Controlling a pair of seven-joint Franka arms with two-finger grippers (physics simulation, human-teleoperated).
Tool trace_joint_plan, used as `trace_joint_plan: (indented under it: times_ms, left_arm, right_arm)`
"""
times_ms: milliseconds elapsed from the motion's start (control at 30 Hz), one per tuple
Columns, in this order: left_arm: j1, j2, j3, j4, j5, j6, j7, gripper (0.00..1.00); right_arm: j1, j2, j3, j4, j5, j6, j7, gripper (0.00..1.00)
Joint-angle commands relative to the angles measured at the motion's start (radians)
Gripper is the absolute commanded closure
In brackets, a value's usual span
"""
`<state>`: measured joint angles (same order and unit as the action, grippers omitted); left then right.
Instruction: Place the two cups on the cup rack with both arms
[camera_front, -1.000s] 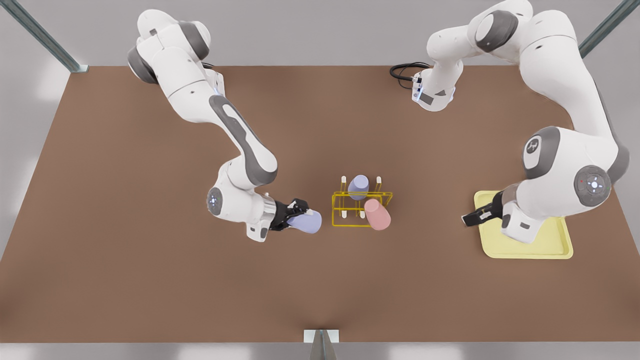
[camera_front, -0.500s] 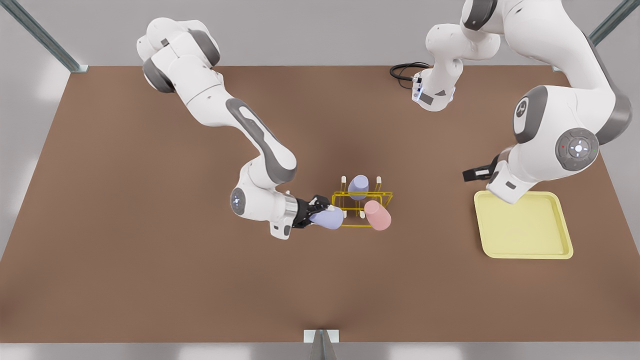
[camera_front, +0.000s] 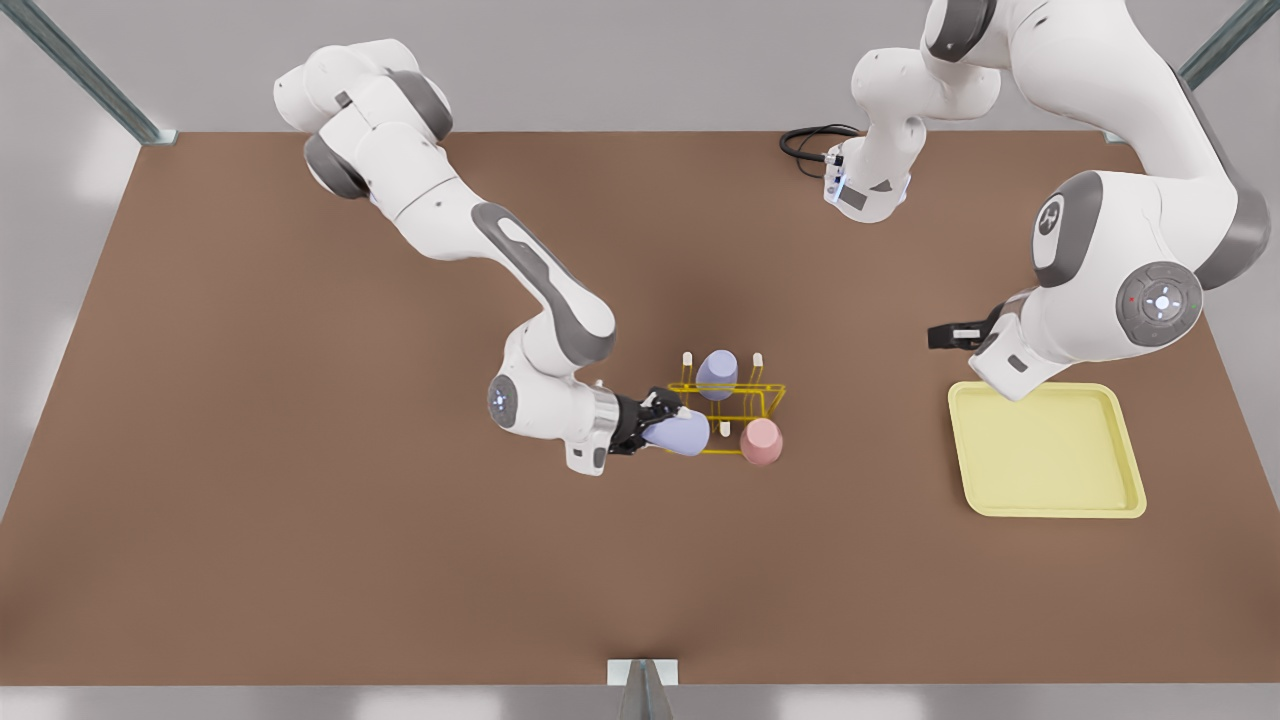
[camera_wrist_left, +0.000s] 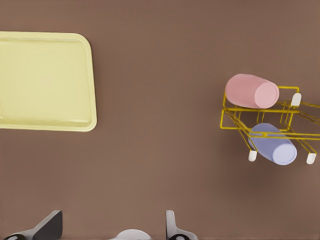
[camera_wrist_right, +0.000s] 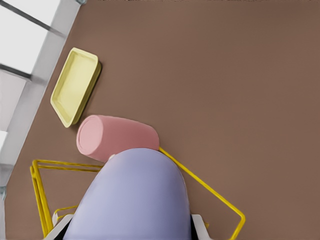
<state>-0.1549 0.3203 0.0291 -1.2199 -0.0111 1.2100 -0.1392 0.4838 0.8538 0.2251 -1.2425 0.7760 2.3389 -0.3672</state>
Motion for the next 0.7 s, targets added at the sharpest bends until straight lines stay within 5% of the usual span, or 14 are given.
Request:
trace_joint_plan:
  times_ms: [0, 600, 667]
  left_arm:
    - [0.001, -0.001, 0.000, 0.000, 0.000, -0.004, 0.115, 0.00]
    - [0.001, -0.001, 0.000, 0.000, -0.001, -0.004, 0.109, 0.00]
    - [0.001, -0.001, 0.000, 0.000, -0.001, -0.004, 0.109, 0.00]
  right_arm:
    - [0.001, 0.001, 0.000, 0.005, -0.007, 0.008, 0.024, 0.00]
    - [0.009, 0.016, -0.004, 0.057, -0.004, -0.012, 0.027, 0.00]
    - [0.013, -0.050, -0.068, 0.041, -0.012, -0.067, 0.106, 0.00]
